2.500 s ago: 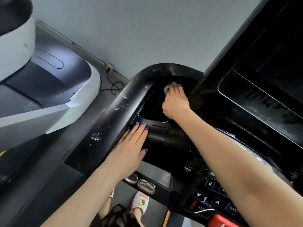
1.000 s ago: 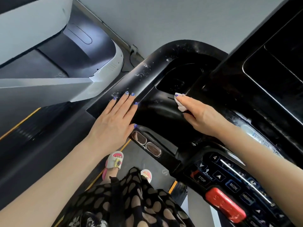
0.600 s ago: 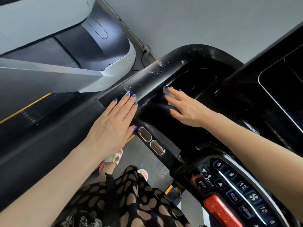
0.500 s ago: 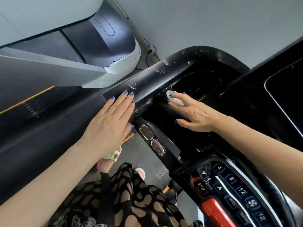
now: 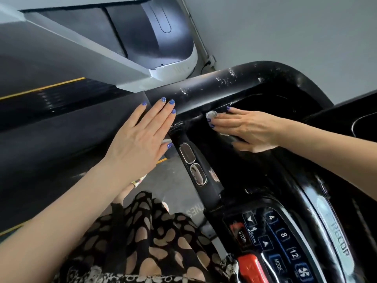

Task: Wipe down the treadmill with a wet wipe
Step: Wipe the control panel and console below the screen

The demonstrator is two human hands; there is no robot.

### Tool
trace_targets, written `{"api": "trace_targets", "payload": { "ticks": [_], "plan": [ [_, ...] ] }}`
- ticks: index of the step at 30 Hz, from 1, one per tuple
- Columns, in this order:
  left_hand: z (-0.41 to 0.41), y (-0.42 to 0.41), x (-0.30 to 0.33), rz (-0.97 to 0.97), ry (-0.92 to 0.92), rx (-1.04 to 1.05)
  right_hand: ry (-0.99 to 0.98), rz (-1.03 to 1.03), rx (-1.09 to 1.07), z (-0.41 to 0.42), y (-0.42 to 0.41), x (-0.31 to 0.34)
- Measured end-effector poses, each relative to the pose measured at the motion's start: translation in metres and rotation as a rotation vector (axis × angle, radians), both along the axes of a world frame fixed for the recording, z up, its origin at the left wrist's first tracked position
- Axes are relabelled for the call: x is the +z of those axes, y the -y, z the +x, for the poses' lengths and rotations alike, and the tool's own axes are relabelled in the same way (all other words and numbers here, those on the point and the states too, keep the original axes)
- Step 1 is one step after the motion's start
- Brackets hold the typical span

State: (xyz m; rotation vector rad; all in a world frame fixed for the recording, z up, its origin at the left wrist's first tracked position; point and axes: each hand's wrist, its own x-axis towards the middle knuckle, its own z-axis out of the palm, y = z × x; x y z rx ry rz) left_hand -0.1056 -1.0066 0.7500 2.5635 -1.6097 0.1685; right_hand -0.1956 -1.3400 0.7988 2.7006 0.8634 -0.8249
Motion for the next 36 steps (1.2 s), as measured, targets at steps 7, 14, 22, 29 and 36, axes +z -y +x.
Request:
{"api": "trace_targets", "payload": {
  "ticks": [7,14,22,29,36],
  "plan": [
    [-0.001,-0.001,-0.005,0.020,0.020,0.008,0.104,-0.060,0.249,0.023,-0.045,-0.038],
    [-0.003,-0.001,-0.006,-0.010,0.025,0.018,0.161,-0.048,0.310,0.020,-0.015,0.001],
    [-0.013,0.003,-0.015,-0.009,0.098,0.084,0.087,-0.172,0.341,0.008,-0.059,-0.041],
    [-0.013,0.003,-0.015,-0.043,0.091,0.089,-0.041,-0.138,0.281,-0.007,-0.016,0.008],
    [-0.017,0.006,-0.018,-0.049,0.107,0.105,-0.018,-0.248,0.312,0.000,-0.056,-0.024]
  ]
}}
